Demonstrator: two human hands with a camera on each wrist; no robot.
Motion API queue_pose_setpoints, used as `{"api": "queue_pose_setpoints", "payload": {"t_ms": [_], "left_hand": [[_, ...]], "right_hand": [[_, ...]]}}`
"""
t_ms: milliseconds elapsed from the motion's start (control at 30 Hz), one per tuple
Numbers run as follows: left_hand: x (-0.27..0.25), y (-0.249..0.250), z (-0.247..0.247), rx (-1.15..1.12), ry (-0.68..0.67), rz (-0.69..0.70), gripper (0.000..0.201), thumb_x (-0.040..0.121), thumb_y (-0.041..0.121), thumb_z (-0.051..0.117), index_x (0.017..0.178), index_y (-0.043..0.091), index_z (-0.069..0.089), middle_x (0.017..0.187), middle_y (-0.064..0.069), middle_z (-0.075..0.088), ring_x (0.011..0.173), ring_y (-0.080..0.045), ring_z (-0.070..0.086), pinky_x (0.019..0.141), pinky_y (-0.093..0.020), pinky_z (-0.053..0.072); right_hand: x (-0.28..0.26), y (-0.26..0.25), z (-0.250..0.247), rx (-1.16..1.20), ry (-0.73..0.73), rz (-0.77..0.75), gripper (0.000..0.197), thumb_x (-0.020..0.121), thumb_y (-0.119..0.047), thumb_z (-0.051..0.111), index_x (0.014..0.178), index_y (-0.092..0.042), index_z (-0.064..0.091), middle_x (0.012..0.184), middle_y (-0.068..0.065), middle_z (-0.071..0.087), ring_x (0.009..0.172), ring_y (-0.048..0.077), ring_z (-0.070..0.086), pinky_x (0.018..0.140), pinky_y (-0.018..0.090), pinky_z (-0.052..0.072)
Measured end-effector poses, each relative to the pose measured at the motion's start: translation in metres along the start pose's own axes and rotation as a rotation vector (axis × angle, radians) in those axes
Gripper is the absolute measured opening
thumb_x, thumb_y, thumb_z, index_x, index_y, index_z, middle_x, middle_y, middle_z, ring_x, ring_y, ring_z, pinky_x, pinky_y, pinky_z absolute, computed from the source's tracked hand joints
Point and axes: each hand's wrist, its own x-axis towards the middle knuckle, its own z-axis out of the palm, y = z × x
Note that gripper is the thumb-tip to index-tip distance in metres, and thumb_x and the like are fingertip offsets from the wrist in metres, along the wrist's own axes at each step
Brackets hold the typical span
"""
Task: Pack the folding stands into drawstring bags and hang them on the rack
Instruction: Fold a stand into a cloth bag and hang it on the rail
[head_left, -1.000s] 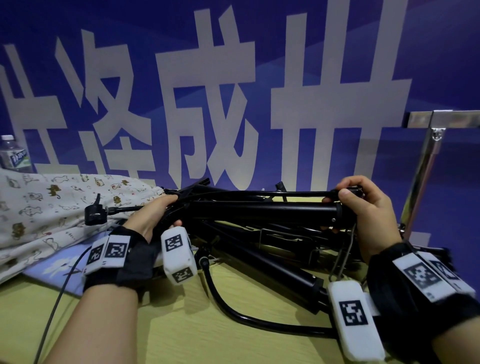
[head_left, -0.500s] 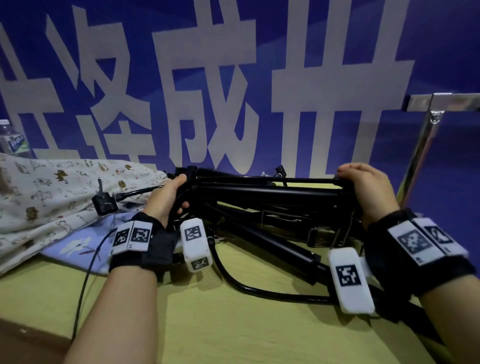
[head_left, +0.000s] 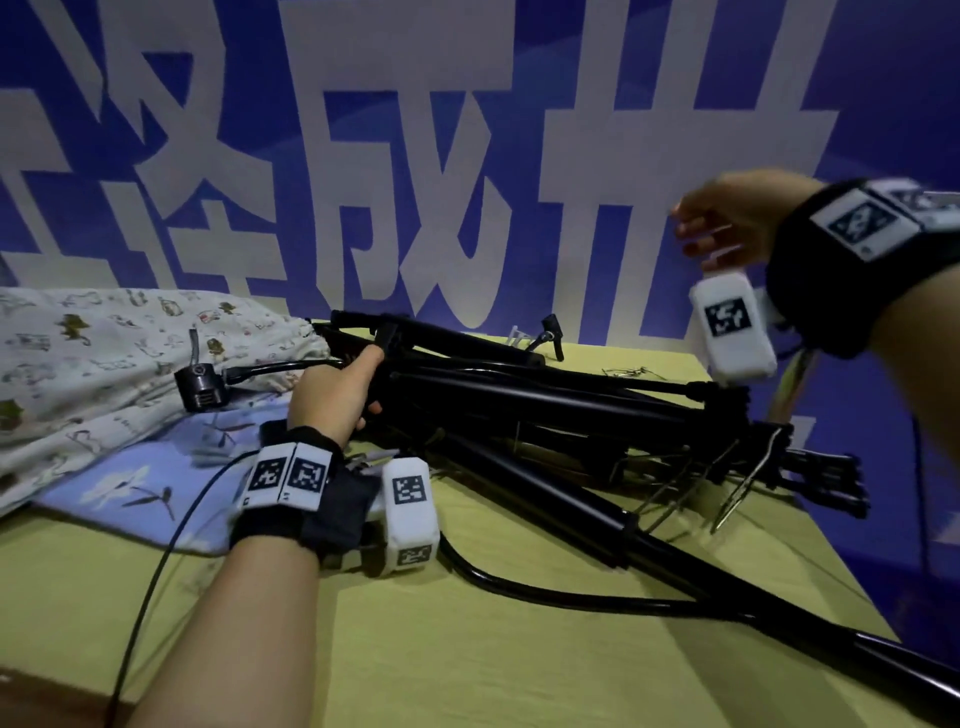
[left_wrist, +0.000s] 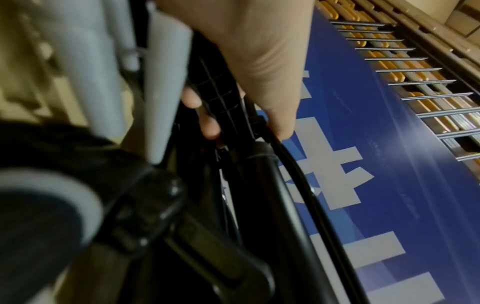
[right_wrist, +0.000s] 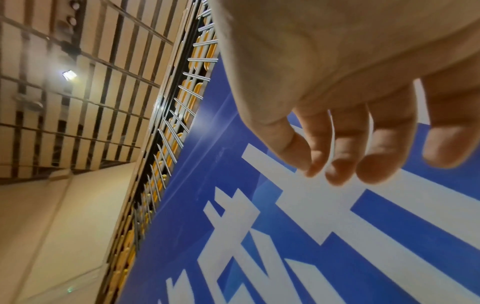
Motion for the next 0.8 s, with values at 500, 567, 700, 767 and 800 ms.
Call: {"api": "queue_pose_setpoints", "payload": {"t_ms": [500,567,700,767,800], "left_hand": [[-0.003,0.001,0.008,0.157,0.061,0.074,0.060,0.087,0.053,0.046,0.052,0.005,0.057,0.049,-0.003,0.055,0.058,-0.029,0.054,0.063,-0.035,0.040],[-0.002,0.000,0.008,0.173,0.064,0.074,0.060,0.087,0.052,0.046,0.053,0.005,0.058,0.049,-0.002,0.057,0.060,-0.029,0.056,0.065,-0.036,0.043],[0.001,-0.002,0.009,0.178,0.070,0.073,0.062,0.085,0.054,0.046,0.057,0.001,0.063,0.049,-0.001,0.058,0.061,-0.029,0.057,0.065,-0.035,0.043],[0.002,-0.002,0.010,0.173,0.066,0.081,0.062,0.086,0.053,0.046,0.057,0.001,0.062,0.049,-0.002,0.057,0.058,-0.028,0.055,0.063,-0.034,0.040],[0.002,-0.003,0.010,0.167,0.064,0.089,0.061,0.087,0.052,0.047,0.055,0.002,0.060,0.049,-0.002,0.057,0.057,-0.027,0.054,0.063,-0.034,0.040]], "right_hand": [[0.113,0.017,0.098,-1.570,-0.495,-0.027,0.025,0.087,-0.033,0.061,0.078,-0.010,0.067,0.076,0.000,0.069,0.073,0.018,0.065,0.091,0.040,0.051],[0.138,0.033,0.103,-1.612,-0.538,0.027,0.030,0.082,-0.044,0.064,0.079,-0.015,0.071,0.078,-0.002,0.072,0.083,0.022,0.069,0.092,0.044,0.051],[0.119,0.043,0.113,-1.503,-0.571,0.159,0.032,0.093,-0.038,0.053,0.100,-0.010,0.068,0.079,0.001,0.067,0.073,0.018,0.061,0.073,0.032,0.052],[0.118,0.051,0.117,-1.467,-0.583,0.173,0.029,0.095,-0.031,0.051,0.097,-0.005,0.065,0.080,0.005,0.062,0.067,0.017,0.055,0.066,0.029,0.047],[0.119,0.056,0.117,-1.455,-0.573,0.162,0.027,0.094,-0.030,0.054,0.088,-0.006,0.065,0.077,0.005,0.062,0.067,0.018,0.055,0.069,0.031,0.048]]}}
